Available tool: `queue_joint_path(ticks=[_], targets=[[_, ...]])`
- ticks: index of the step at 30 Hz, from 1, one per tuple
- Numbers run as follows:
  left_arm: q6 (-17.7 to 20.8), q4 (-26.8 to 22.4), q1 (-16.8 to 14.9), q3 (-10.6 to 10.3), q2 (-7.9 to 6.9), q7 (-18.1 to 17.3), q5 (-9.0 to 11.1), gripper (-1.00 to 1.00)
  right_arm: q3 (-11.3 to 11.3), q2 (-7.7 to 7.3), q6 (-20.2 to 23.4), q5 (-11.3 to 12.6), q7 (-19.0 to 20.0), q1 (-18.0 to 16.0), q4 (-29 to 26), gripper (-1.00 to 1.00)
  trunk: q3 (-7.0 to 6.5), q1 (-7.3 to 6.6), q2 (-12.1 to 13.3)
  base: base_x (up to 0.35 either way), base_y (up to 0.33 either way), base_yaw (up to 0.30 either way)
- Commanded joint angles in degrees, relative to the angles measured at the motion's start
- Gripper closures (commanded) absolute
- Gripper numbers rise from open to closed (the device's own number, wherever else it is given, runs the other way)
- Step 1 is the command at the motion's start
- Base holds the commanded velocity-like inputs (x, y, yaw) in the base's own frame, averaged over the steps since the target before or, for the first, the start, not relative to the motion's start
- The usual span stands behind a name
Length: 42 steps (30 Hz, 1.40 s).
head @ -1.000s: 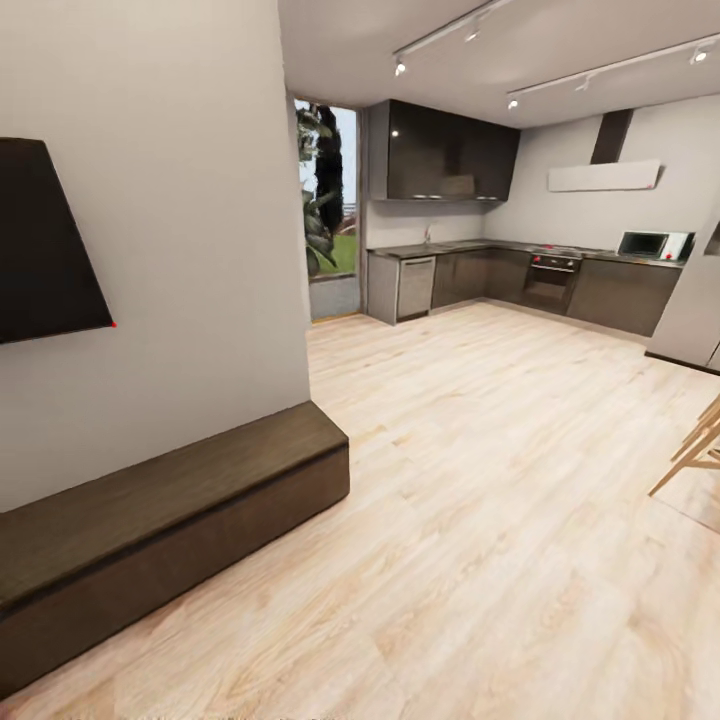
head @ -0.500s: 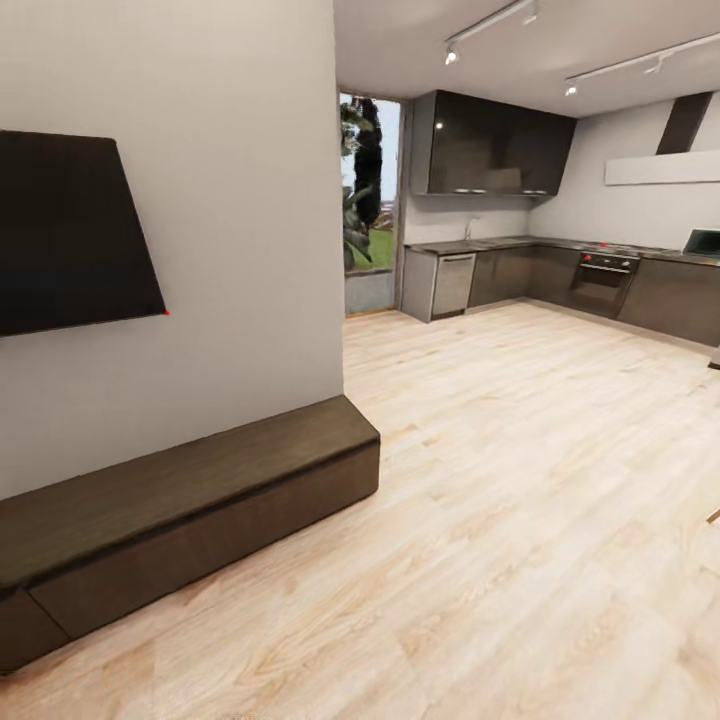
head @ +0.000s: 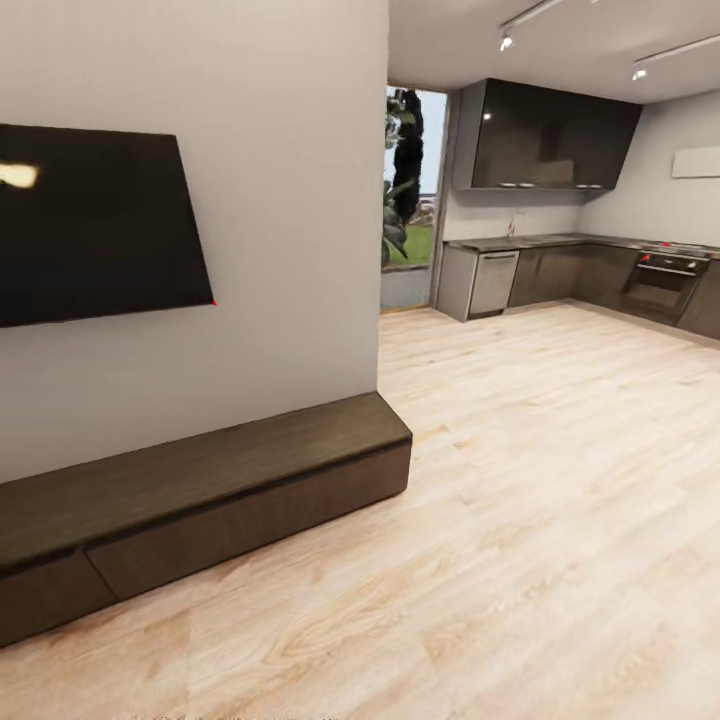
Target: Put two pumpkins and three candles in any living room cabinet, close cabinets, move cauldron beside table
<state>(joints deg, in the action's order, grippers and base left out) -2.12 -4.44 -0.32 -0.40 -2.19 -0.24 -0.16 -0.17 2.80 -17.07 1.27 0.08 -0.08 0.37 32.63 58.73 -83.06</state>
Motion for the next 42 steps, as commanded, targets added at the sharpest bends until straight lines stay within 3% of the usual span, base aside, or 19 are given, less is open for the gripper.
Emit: queue_joint_path(ticks=[1, 42], targets=[[-0.19, 0.05, -0.03, -0.04, -0.01, -0.02, -0.02, -1.0, -0.01, 0.01, -0.24, 0.17, -0.03, -0.01, 0.05, -1.0, 0.09, 0.0, -0.02, 0.0, 0.0, 0.241], [-0.24, 0.05, -0.03, -0.13, 0.08, -0.02, -0.09, -1.0, -0.01, 0.01, -0.33, 0.23, 0.01, -0.01, 0.04, -1.0, 2.18, 0.0, -0.02, 0.0, -0.008, 0.24]])
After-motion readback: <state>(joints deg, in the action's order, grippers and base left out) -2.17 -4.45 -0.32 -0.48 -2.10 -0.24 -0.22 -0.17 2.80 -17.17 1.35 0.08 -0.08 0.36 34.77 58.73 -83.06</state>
